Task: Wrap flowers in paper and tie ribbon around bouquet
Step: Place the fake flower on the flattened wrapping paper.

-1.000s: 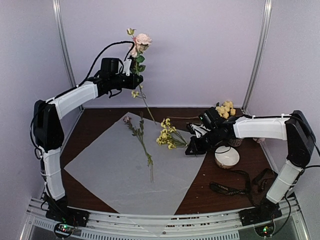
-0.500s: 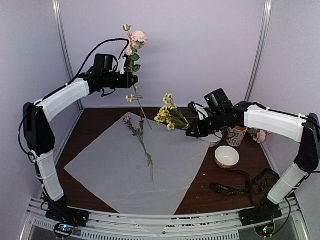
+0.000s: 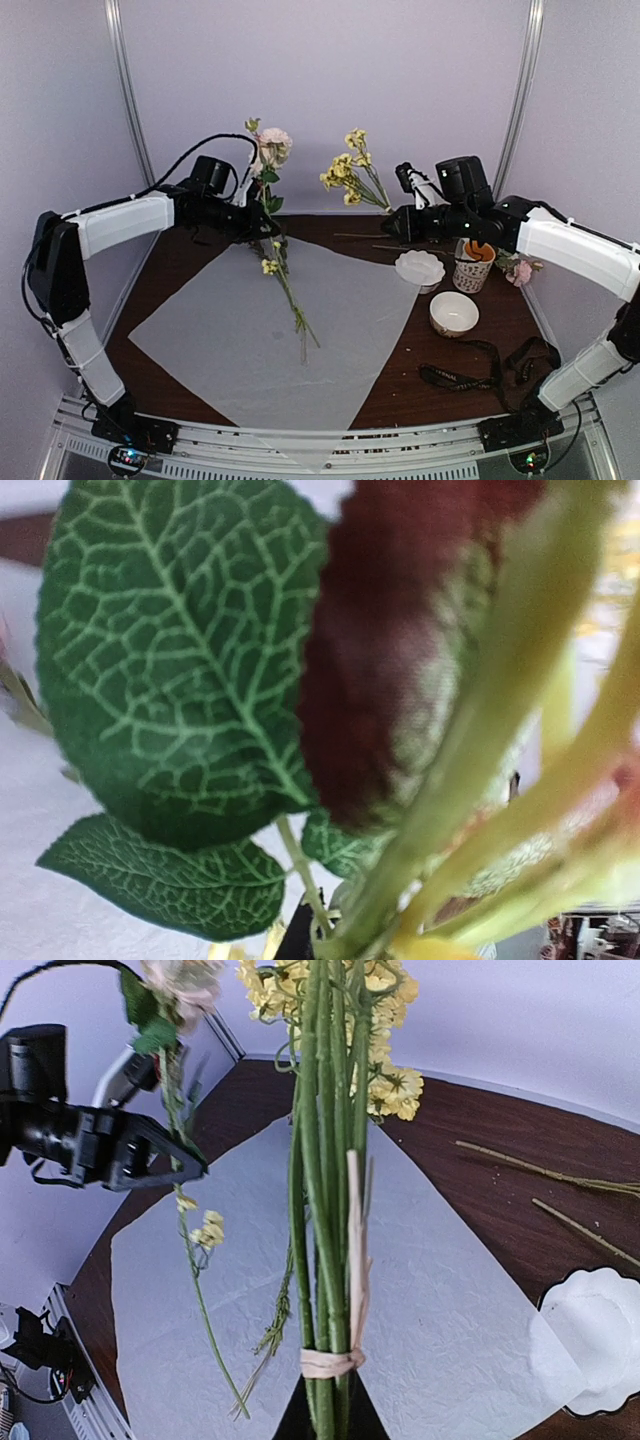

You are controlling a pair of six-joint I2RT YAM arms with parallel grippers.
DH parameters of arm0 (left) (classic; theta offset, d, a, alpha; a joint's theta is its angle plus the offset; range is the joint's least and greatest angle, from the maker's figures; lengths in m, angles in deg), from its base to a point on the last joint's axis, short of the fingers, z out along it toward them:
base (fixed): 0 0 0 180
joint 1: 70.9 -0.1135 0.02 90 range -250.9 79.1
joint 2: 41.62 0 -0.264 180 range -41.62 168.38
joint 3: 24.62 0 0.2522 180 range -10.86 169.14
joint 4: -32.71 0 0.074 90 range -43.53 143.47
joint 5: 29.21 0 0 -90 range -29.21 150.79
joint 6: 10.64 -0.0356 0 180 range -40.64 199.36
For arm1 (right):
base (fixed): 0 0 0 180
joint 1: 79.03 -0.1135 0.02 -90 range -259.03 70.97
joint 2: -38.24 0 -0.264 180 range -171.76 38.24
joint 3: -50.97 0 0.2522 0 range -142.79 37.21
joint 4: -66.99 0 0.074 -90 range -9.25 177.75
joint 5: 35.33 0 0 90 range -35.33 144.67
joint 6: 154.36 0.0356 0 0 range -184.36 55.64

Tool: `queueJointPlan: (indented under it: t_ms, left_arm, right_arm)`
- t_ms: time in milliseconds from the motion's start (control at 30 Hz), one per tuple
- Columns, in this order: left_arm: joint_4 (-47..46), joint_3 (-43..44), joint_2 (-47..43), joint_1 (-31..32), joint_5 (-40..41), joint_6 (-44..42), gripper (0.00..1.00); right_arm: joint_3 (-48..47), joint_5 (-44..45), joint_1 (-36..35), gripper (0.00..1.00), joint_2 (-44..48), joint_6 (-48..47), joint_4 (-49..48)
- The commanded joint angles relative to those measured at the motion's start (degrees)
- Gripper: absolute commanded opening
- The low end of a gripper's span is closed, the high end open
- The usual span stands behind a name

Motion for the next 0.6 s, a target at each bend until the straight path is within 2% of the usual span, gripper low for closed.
queueJointPlan:
  t_ms: [0, 333, 400, 467, 567]
  left_arm:
    - [-2.5, 1.4, 6.0, 0.2, -5.2, 1.5, 0.0]
    - [3.0, 6.7, 18.0, -0.8, -3.7, -2.1, 0.0]
    - [4.7, 8.0, 19.5, -0.9, -1.9, -3.2, 0.21]
    - [8.0, 10.7, 20.4, -1.2, 1.0, -4.9, 0.53]
    - [14.4, 14.6, 20.3, -1.6, 8.7, -7.9, 0.92]
  right_arm:
    - [1.3, 1.5, -1.4, 0.0, 1.1, 0.3, -5.5]
    - [1.8, 3.0, -4.7, 0.0, 0.1, 1.8, -7.1]
    - [1.7, 3.1, -5.5, 0.0, -0.4, 2.4, -7.7]
    - [1.4, 3.4, -6.4, 0.0, -1.1, 2.7, -8.2]
    - [0.2, 4.3, -7.8, 0.0, -2.1, 2.3, -8.4]
